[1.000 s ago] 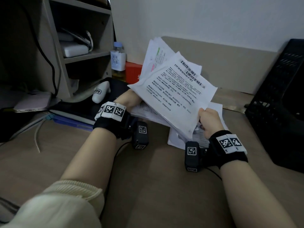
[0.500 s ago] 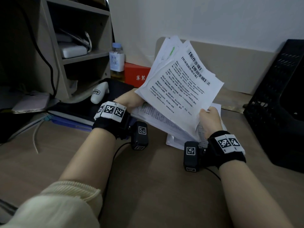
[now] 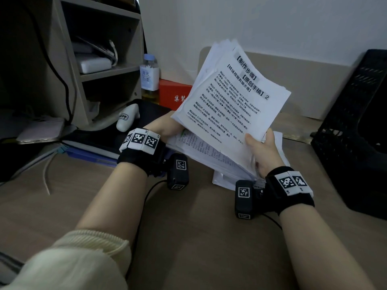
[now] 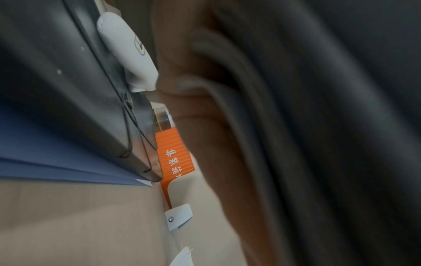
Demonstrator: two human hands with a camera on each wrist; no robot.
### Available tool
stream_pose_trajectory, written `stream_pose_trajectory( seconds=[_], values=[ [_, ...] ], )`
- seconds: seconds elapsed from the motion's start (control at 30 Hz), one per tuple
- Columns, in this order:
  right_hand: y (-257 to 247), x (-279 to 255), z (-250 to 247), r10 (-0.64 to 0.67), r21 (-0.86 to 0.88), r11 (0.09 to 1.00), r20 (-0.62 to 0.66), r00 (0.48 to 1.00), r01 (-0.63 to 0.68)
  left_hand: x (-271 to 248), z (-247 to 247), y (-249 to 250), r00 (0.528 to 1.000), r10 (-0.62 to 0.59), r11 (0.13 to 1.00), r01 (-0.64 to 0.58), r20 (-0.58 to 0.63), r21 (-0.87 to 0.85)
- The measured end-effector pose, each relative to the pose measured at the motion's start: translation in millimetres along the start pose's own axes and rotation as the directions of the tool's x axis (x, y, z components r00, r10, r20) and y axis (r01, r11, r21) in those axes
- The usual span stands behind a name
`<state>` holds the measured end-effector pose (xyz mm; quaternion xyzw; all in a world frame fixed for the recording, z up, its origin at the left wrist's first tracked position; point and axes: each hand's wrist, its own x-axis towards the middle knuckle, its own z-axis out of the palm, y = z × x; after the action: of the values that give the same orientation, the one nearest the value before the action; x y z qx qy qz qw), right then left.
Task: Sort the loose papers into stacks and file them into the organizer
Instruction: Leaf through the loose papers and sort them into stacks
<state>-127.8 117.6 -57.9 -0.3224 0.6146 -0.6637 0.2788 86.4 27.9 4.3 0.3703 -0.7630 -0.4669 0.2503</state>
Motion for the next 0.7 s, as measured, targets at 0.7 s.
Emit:
stream_pose_trajectory(
  seconds=[0.7],
  values=[
    [-36,-11,4,-0.503,-0.016,0.852,-0.307,0.808,0.524,13,-2,3,0.967,0.255,0.916,-0.248,-0.019,-0.316]
  ],
)
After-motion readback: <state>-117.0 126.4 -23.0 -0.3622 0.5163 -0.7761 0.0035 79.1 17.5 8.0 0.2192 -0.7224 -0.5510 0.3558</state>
